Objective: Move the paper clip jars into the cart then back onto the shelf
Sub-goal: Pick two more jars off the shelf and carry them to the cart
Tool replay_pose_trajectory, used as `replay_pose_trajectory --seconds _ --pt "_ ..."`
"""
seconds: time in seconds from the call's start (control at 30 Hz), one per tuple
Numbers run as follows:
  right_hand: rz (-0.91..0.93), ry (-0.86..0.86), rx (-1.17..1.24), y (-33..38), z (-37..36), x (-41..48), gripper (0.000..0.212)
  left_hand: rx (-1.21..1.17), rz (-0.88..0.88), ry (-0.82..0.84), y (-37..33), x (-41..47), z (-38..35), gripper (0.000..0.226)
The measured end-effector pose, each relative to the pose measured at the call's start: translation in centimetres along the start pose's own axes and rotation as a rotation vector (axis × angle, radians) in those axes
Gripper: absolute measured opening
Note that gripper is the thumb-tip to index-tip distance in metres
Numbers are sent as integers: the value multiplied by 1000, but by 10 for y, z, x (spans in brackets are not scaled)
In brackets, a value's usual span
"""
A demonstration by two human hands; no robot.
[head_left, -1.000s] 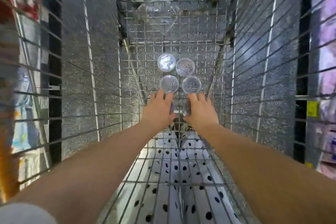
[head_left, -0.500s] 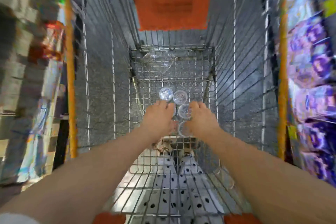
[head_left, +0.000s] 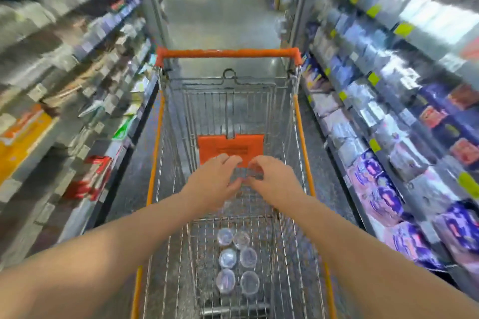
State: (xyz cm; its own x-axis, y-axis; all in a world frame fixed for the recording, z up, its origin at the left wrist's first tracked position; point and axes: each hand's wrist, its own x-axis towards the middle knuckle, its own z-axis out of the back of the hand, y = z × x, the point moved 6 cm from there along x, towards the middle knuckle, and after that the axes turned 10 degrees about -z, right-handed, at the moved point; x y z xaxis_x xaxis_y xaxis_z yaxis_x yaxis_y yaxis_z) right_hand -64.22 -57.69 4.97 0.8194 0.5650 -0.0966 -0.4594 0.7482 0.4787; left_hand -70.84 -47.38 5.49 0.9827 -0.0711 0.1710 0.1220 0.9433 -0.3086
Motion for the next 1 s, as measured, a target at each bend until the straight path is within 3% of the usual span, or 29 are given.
replay_pose_trajectory --seconds 0.13,0.47,0.77,1.0 --pt "73 -99 -8 32 67 -7 19 77 -91 -50 -27 11 65 31" --pt "356 -329 -32 88 192 -59 18 298 -191 -200 -108 7 195 40" --pt "712 -306 -43 132 261 -143 12 388 -15 -345 -185 -54 264 31" --pt "971 -164 70 197 263 -214 10 539 184 -382 -221 -148 304 50"
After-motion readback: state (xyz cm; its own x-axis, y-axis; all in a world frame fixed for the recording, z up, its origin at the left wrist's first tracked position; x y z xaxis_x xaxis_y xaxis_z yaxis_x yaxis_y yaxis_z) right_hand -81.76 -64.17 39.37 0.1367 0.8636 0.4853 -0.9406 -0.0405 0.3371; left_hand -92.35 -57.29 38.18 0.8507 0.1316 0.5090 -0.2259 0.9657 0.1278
